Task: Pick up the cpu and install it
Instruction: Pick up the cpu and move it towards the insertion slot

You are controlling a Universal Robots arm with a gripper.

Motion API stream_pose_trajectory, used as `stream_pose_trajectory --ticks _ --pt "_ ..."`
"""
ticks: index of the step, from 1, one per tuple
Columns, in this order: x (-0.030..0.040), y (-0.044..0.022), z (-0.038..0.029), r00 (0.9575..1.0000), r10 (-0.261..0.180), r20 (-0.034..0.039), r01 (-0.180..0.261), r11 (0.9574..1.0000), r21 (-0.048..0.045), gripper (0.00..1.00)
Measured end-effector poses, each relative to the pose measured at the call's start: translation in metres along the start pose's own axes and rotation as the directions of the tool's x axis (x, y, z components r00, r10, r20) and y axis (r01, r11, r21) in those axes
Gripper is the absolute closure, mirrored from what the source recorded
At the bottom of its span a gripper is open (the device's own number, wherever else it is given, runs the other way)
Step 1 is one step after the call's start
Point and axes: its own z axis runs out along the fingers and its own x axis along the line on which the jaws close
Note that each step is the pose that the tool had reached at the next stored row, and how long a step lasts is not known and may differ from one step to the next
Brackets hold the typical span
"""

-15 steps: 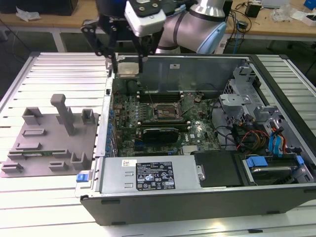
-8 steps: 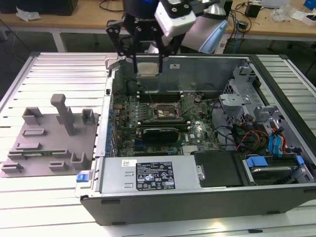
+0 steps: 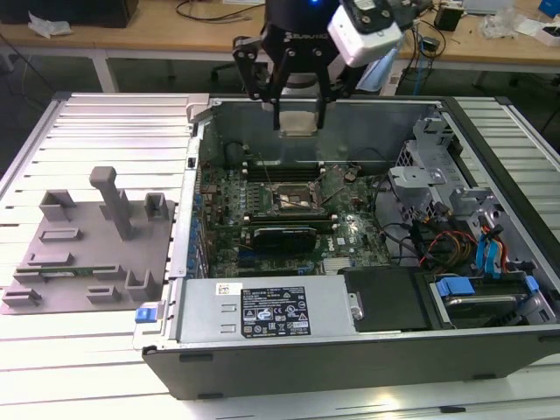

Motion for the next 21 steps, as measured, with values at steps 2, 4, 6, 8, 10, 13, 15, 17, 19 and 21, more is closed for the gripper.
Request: stream_pose_trajectory --ticks 2,4,6,8,10,13,15,17,19,21 --pt "-0.0072 0.0 0.0003 1.0 0.0 0.0 0.0 1.0 0.0 0.45" --pt "-0.0202 0.0 0.0007 1.0 0.0 -0.0001 0.0 1.0 0.0001 0.45" --pt "-0.0257 0.0 0.0009 1.0 0.0 0.0 0.0 1.0 0.0 0.45" --pt "-0.0279 0.0 0.001 1.0 0.0 0.0 0.0 1.0 0.0 0.45" --pt "-0.028 0.0 0.001 1.0 0.0 0.0 0.0 1.0 0.0 0.45" --pt "-0.028 -0.0002 0.0051 1.0 0.0 0.0 0.0 1.0 0.0 0.45" --pt "-0.0277 -0.0004 0.0112 1.0 0.0 0.0 0.0 1.0 0.0 0.45" --pt "-0.0276 -0.0006 0.0157 1.0 0.0 0.0 0.0 1.0 0.0 0.45" --pt "-0.0274 -0.0009 0.0214 1.0 0.0 0.0 0.0 1.0 0.0 0.45" --pt "-0.0273 -0.0011 0.0258 1.0 0.0 0.0 0.0 1.0 0.0 0.45"
